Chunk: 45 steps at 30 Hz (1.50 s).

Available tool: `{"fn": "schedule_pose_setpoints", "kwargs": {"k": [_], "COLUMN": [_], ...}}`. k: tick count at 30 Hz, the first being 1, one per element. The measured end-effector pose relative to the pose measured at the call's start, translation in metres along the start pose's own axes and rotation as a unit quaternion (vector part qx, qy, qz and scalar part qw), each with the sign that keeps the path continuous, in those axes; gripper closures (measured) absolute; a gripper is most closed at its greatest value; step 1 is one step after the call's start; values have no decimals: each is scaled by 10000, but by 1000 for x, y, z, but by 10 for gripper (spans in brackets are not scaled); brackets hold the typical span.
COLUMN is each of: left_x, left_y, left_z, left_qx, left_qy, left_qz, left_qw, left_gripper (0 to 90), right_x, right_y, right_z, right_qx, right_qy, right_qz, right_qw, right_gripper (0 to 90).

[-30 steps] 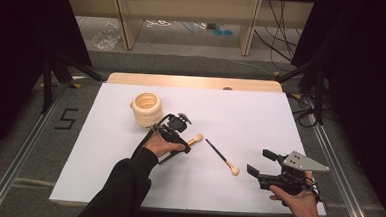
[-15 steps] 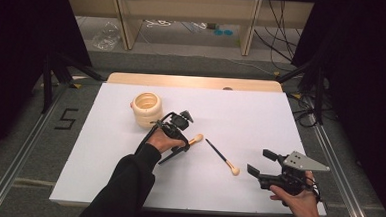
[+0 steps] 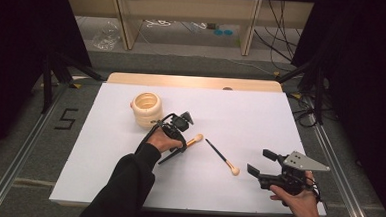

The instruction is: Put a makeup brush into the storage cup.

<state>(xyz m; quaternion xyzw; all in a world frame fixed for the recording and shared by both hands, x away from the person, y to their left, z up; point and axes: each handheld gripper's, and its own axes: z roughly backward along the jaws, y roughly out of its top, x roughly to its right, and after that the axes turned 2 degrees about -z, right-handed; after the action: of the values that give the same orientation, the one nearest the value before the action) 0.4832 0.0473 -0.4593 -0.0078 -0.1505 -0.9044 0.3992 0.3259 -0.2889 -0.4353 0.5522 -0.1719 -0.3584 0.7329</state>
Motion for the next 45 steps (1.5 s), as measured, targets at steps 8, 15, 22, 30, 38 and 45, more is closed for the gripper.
{"fn": "schedule_pose_setpoints", "kwargs": {"k": [8,15,22,30,38,45], "left_x": [0,-2,-1,-6,-16,-19], "left_y": [6,8,8,5,-2,-9], "left_z": [0,-2,-1,10,38,58], "left_qx": [-292,-294,-353,-100,593,1161], "left_qy": [110,5,40,68,-94,-197], "left_qz": [-250,-117,-197,-147,-48,-123], "left_qw": [9992,9995,9992,9998,9982,9930], "left_gripper": [767,781,785,785,785,785], "right_x": [-1,0,0,0,1,0], "right_y": [1,0,0,0,0,0], "right_z": [1,2,1,2,1,2], "right_qx": [-81,-97,-78,-81,12,-82], "right_qy": [-41,-4,-16,-40,-3,-50], "right_qz": [10,-20,25,-19,-20,-31], "right_qw": [10000,10000,10000,10000,10000,9999], "right_gripper": [202,208,213,214,214,215]}}
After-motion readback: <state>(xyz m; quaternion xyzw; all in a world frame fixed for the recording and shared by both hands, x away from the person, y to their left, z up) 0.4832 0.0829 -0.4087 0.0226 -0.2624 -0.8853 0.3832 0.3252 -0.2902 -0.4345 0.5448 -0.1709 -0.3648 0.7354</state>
